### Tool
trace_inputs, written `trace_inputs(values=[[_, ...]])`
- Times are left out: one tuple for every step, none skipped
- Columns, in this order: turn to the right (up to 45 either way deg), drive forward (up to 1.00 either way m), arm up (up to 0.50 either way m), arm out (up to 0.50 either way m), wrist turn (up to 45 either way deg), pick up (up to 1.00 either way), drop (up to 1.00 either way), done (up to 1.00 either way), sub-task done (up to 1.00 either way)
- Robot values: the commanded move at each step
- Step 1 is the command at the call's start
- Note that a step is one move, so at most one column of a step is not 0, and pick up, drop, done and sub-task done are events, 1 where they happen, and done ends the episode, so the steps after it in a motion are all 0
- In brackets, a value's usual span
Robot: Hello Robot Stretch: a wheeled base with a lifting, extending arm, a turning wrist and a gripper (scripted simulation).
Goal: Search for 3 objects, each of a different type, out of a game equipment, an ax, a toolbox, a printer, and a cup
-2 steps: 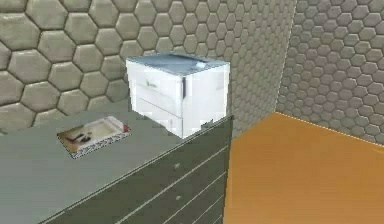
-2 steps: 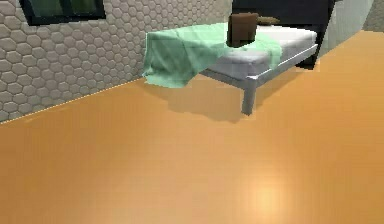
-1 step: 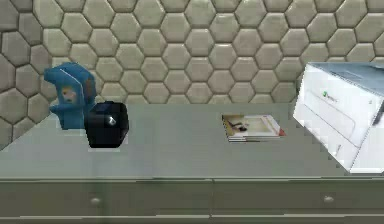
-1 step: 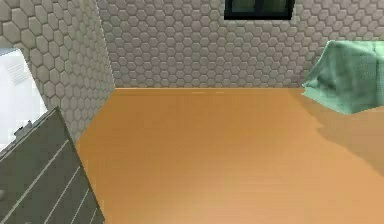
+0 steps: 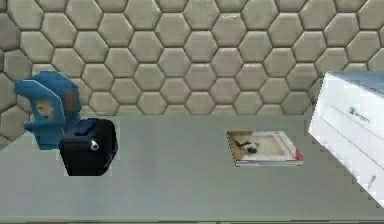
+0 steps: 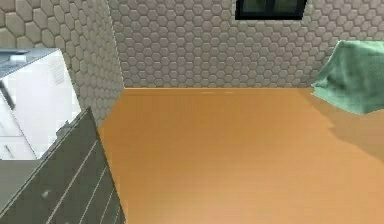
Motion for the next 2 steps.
trace_inputs(values=[[-33.0, 0.0, 0.0, 0.0, 0.0, 0.0, 0.0, 0.0, 0.0], [0.0, 0.0, 0.0, 0.0, 0.0, 0.0, 0.0, 0.0, 1.0]])
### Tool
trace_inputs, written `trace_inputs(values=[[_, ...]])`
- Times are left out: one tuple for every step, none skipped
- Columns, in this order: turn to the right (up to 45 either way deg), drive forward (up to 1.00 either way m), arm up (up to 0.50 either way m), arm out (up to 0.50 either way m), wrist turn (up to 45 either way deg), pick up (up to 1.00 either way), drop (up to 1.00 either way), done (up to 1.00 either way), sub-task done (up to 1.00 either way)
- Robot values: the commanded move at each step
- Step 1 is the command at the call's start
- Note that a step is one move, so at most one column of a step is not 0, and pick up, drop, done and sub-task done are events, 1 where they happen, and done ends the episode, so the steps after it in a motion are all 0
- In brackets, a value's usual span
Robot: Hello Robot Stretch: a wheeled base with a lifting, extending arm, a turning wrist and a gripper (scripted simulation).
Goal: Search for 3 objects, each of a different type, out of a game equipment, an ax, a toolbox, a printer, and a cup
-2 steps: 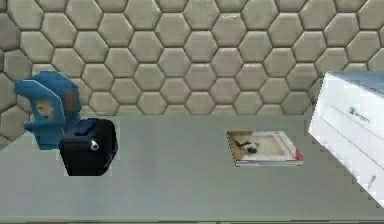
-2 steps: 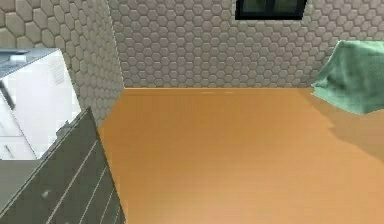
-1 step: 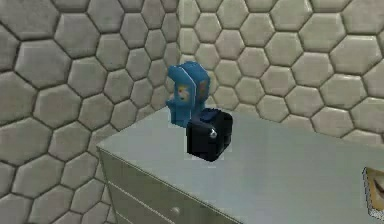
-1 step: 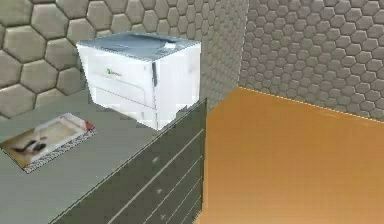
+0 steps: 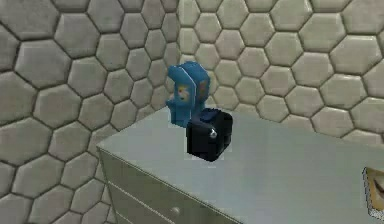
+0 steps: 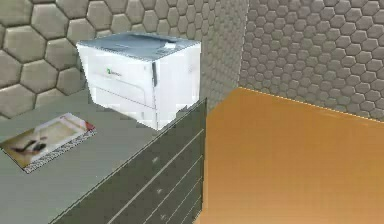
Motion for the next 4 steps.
trace_inputs(values=[[45.0, 0.0, 0.0, 0.0, 0.0, 0.0, 0.0, 0.0, 0.0], [45.0, 0.0, 0.0, 0.0, 0.0, 0.0, 0.0, 0.0, 0.0], [45.0, 0.0, 0.0, 0.0, 0.0, 0.0, 0.0, 0.0, 0.0], [0.0, 0.35, 0.0, 0.0, 0.0, 0.0, 0.0, 0.0, 0.0]])
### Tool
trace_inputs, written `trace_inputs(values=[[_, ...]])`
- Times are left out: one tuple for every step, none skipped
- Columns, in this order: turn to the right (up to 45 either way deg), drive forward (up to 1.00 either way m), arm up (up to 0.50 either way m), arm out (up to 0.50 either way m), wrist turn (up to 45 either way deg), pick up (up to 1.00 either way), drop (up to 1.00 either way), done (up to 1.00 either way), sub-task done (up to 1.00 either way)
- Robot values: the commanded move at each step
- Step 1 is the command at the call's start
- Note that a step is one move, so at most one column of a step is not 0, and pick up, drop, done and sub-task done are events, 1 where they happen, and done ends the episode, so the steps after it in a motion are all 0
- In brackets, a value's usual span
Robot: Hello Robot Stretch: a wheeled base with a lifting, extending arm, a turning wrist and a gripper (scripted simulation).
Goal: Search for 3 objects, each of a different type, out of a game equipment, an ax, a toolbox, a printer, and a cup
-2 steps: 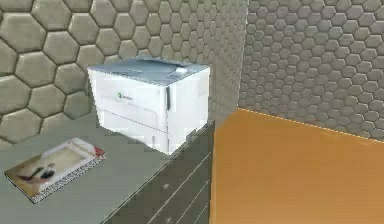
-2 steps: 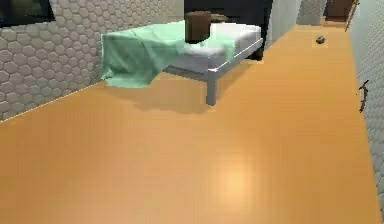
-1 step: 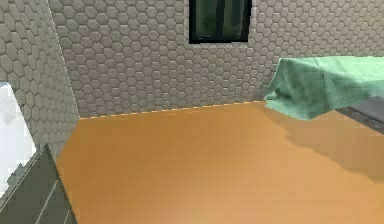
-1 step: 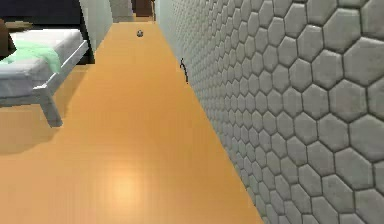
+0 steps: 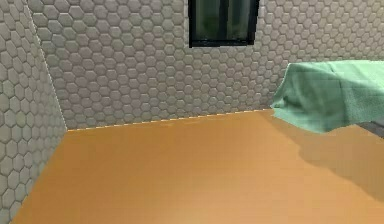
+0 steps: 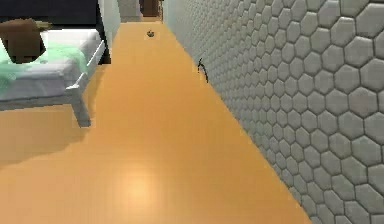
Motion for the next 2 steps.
trace_inputs(values=[[30.0, 0.0, 0.0, 0.0, 0.0, 0.0, 0.0, 0.0, 0.0], [0.0, 0.3, 0.0, 0.0, 0.0, 0.0, 0.0, 0.0, 0.0]])
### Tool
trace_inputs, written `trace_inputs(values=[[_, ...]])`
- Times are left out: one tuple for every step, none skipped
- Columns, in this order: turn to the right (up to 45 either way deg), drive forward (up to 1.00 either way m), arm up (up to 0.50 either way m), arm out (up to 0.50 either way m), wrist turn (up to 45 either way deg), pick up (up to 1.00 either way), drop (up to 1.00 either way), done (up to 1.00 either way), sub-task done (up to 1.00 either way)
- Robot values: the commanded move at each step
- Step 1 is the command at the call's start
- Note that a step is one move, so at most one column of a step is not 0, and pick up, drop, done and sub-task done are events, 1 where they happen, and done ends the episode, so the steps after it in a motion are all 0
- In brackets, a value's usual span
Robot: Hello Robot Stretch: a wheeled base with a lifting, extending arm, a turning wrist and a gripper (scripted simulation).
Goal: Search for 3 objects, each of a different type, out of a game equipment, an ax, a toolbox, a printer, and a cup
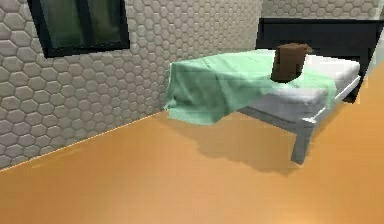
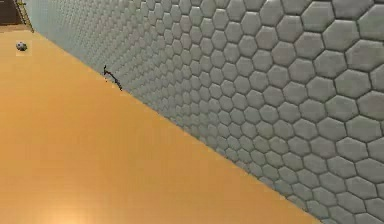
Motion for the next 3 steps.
trace_inputs(values=[[45.0, 0.0, 0.0, 0.0, 0.0, 0.0, 0.0, 0.0, 0.0], [0.0, 0.3, 0.0, 0.0, 0.0, 0.0, 0.0, 0.0, 0.0], [-27.0, 0.0, 0.0, 0.0, 0.0, 0.0, 0.0, 0.0, 0.0]])
